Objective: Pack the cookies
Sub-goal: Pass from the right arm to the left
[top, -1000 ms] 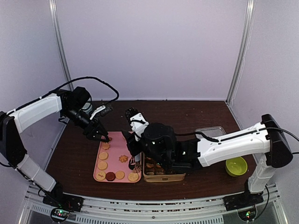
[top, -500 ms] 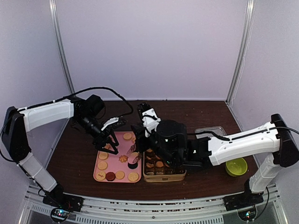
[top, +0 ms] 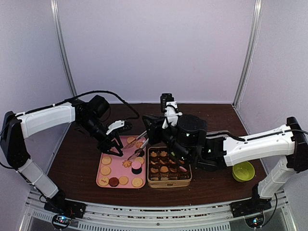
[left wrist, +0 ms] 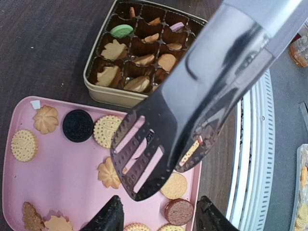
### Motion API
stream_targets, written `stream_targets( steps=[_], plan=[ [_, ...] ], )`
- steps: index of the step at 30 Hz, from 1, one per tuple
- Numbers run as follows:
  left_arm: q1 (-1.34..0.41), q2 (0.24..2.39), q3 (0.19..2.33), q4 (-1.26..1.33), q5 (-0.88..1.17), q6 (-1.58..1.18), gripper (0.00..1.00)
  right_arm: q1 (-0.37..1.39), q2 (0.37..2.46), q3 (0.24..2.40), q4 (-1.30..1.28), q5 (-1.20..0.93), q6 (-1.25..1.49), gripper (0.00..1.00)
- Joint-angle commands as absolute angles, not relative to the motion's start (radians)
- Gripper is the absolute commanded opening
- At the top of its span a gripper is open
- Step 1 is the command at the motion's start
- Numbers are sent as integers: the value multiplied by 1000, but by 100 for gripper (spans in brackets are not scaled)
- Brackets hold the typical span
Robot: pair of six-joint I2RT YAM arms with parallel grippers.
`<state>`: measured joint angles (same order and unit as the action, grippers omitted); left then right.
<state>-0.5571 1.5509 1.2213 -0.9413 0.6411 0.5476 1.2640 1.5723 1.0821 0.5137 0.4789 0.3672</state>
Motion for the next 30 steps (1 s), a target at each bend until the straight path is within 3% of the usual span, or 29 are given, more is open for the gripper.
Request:
stream_targets(
  steps=[1,10,14,22,28,30],
  plan=[
    [-560,1473,1225,-866,561,540,46,1259,1567,1142,505,502,504,15],
    [-564,1477,1218,-879,588,558,34,1249,1588,1157,511,508,664,14],
    [-564,1465,1217,-884,567,579,2,1240,1583,1150,511,494,702,15],
    [-565,1469,1247,-967,660,641,0,1212,1586,1143,538,415,783,27],
    [-564,1480,1278,-1056,725,688,0,1162,1542,1108,544,297,823,76],
    [-562,1489,1290,-1085,763,696,0,1140,1514,1085,554,209,784,88]
  ],
)
